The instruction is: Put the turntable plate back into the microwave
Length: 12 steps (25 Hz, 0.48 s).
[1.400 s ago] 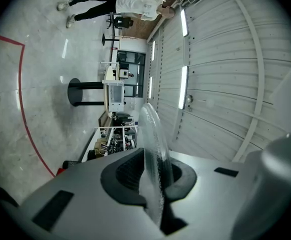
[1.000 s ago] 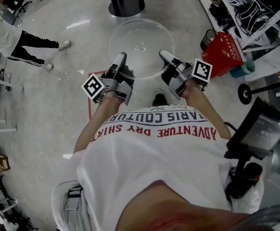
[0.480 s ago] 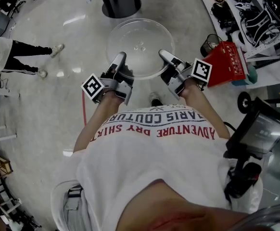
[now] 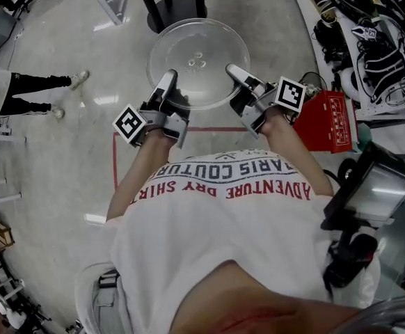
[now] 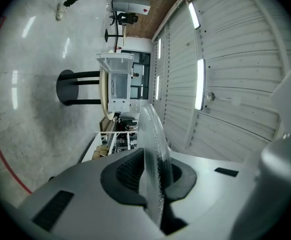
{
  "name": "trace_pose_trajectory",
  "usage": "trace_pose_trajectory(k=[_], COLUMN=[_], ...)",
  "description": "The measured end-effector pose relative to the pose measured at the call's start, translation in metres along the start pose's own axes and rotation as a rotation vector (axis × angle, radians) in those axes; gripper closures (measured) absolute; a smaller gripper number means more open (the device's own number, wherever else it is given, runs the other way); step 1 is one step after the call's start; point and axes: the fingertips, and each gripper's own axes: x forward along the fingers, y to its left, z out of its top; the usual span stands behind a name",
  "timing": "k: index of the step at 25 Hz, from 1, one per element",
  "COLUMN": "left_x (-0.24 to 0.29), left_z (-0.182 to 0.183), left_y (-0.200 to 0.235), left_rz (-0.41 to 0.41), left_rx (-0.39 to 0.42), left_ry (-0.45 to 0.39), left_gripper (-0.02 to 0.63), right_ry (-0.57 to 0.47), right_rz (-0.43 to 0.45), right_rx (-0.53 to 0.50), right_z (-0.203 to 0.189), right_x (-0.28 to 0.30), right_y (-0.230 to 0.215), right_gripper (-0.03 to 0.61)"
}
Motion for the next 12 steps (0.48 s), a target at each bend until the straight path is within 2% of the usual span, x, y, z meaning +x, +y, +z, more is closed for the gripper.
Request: trace_pose_trajectory(k=[12], left_x=[0.098], left_z=[0.087], left_y=[0.065], left_rz=[0.043], left_rx=[-0.057], left_ry=[-0.038], left_gripper=[0.588], right_ry=[0.037], right_rz=[-0.043], right_rx=[0.028], right_z=[0.089], right_x=[0.102], right_y=[-0.064], right_gripper=[0.543])
